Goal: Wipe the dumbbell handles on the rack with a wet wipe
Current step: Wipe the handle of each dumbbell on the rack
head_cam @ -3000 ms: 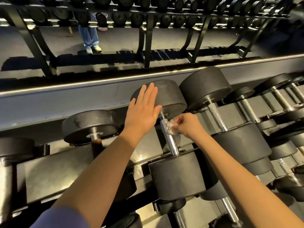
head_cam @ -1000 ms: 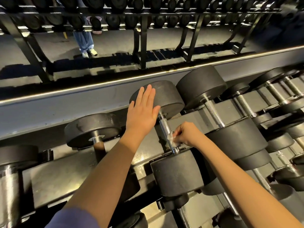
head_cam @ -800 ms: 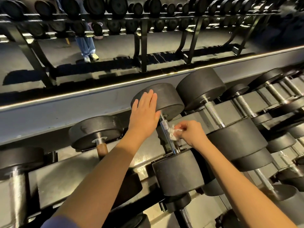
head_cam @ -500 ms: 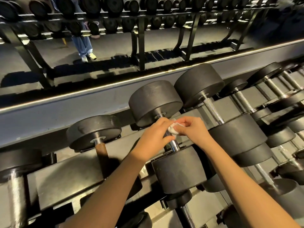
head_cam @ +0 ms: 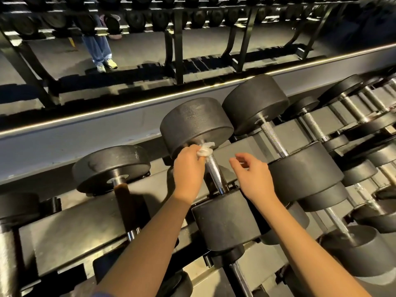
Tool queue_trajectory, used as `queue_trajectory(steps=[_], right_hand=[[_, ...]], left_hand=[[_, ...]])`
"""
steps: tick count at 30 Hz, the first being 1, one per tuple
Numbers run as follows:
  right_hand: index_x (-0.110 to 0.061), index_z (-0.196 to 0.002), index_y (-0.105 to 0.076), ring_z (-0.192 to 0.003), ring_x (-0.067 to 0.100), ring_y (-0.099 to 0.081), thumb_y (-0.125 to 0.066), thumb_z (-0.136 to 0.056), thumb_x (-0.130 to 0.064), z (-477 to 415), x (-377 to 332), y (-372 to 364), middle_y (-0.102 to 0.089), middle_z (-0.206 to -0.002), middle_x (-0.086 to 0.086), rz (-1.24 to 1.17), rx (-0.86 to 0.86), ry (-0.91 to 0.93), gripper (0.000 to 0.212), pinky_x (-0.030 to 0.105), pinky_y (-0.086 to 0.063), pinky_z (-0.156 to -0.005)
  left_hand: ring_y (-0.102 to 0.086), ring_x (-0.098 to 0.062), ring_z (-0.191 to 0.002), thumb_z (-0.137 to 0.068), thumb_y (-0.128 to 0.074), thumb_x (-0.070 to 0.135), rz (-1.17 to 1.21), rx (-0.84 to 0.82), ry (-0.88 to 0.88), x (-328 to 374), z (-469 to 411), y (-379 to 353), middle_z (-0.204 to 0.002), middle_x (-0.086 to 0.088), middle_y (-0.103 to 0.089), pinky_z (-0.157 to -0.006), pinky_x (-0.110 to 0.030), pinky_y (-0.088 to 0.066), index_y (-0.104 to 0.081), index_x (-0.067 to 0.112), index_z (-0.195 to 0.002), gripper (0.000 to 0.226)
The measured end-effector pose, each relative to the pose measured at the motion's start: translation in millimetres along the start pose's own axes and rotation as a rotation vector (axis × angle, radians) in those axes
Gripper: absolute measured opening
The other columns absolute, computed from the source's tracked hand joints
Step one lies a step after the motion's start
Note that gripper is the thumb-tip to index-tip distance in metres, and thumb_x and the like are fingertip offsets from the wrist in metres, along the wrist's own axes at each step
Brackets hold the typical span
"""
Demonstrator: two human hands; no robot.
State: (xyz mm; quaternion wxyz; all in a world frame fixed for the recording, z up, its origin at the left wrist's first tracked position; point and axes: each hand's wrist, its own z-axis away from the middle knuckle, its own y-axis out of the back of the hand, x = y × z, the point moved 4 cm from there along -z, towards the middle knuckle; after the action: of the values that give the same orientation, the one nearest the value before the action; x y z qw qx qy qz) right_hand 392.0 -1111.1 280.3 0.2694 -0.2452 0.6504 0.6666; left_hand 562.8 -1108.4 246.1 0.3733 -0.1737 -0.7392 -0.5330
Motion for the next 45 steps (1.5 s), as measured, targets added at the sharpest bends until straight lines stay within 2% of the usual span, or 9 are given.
queue_trajectory(steps=[6, 9, 13, 19, 23, 27, 34, 40, 45], right_hand=[[-0.020, -0.121, -0.062, -0.106, 0.018, -0.060, -0.048, -0.094, -0.046, 0, 2, 0, -0.066, -0.117, 0.002, 0.015, 0.007, -0.012, 0.041, 0.039, -0.050, -0.089], [-0.020, -0.118, -0.065, -0.103, 0.020, -0.061, -0.046, -0.094, -0.046, 1, 0, 1, -0.067, -0.114, 0.002, 0.025, 0.005, -0.018, 0.040, 0.036, -0.050, -0.086], [-0.021, -0.111, -0.067, -0.098, 0.019, -0.061, -0.047, -0.095, -0.045, 3, -1, 2, -0.068, -0.107, 0.001, -0.014, 0.008, -0.041, 0.035, 0.036, -0.050, -0.083], [-0.022, -0.103, -0.068, -0.093, 0.019, -0.061, -0.048, -0.094, -0.044, 1, -2, 3, -0.068, -0.100, -0.003, -0.024, -0.005, -0.067, 0.031, 0.037, -0.050, -0.081], [-0.023, -0.106, -0.068, -0.095, 0.018, -0.062, -0.047, -0.093, -0.045, -1, 0, 0, -0.069, -0.104, -0.002, -0.022, -0.018, -0.080, 0.032, 0.039, -0.051, -0.084], [-0.024, -0.129, -0.058, -0.113, 0.019, -0.058, -0.046, -0.093, -0.048, -1, 0, 0, -0.063, -0.125, 0.002, -0.010, -0.046, -0.088, 0.045, 0.040, -0.048, -0.094], [-0.025, -0.140, -0.045, -0.123, 0.020, -0.048, -0.037, -0.099, -0.044, 14, -8, 4, -0.055, -0.135, 0.002, 0.190, -0.089, 0.049, 0.046, 0.037, -0.036, -0.101], [-0.027, -0.147, -0.031, -0.137, 0.017, -0.030, -0.030, -0.099, -0.047, 18, 0, 1, -0.030, -0.154, -0.006, 0.209, -0.132, 0.065, 0.052, 0.038, -0.029, -0.109], [-0.024, -0.149, -0.029, -0.143, 0.014, -0.021, -0.028, -0.101, -0.044, 17, 4, 0, -0.024, -0.157, -0.005, 0.152, -0.095, 0.043, 0.052, 0.033, -0.019, -0.115]], left_hand=[[-0.052, -0.013, -0.098, -0.098, -0.052, 0.027, 0.044, -0.132, -0.060, 10, 7, -18, -0.115, -0.004, -0.046, -0.088, -0.023, -0.045, -0.055, 0.013, -0.129, 0.035], [-0.052, -0.018, -0.099, -0.096, -0.052, 0.036, 0.030, -0.123, -0.077, 13, 8, -18, -0.112, -0.006, -0.045, -0.090, -0.031, -0.047, -0.057, 0.010, -0.123, 0.037], [-0.056, -0.020, -0.094, -0.100, -0.048, 0.027, 0.063, -0.045, -0.055, 15, 8, -17, -0.107, -0.008, -0.049, -0.087, -0.037, -0.051, -0.059, 0.009, -0.117, 0.028], [-0.054, -0.009, -0.081, -0.095, -0.056, 0.014, 0.134, 0.013, -0.049, -1, 12, -15, -0.098, -0.002, -0.054, -0.067, -0.007, -0.040, -0.067, 0.008, -0.116, 0.023], [-0.054, -0.011, -0.081, -0.094, -0.051, 0.010, 0.229, 0.137, 0.088, -1, 2, -17, -0.091, -0.005, -0.063, -0.071, -0.009, -0.040, -0.072, 0.007, -0.097, 0.022], [-0.046, -0.007, -0.068, -0.093, -0.052, 0.007, 0.207, 0.137, 0.094, 2, 2, -17, -0.084, -0.009, -0.058, -0.065, -0.006, -0.035, -0.066, 0.002, -0.081, 0.019], [-0.049, -0.007, -0.074, -0.092, -0.057, 0.011, 0.044, -0.038, -0.037, -5, 3, -13, -0.092, -0.004, -0.057, -0.067, -0.015, -0.033, -0.070, 0.006, -0.097, 0.015], [-0.051, -0.009, -0.088, -0.097, -0.050, 0.010, 0.082, 0.017, -0.042, 4, 3, -9, -0.110, -0.007, -0.057, -0.078, -0.017, -0.037, -0.065, 0.006, -0.115, 0.025], [-0.051, -0.008, -0.080, -0.094, -0.056, 0.009, 0.112, -0.005, -0.077, -1, 3, -13, -0.100, -0.005, -0.056, -0.073, -0.010, -0.038, -0.068, 0.004, -0.111, 0.021]])
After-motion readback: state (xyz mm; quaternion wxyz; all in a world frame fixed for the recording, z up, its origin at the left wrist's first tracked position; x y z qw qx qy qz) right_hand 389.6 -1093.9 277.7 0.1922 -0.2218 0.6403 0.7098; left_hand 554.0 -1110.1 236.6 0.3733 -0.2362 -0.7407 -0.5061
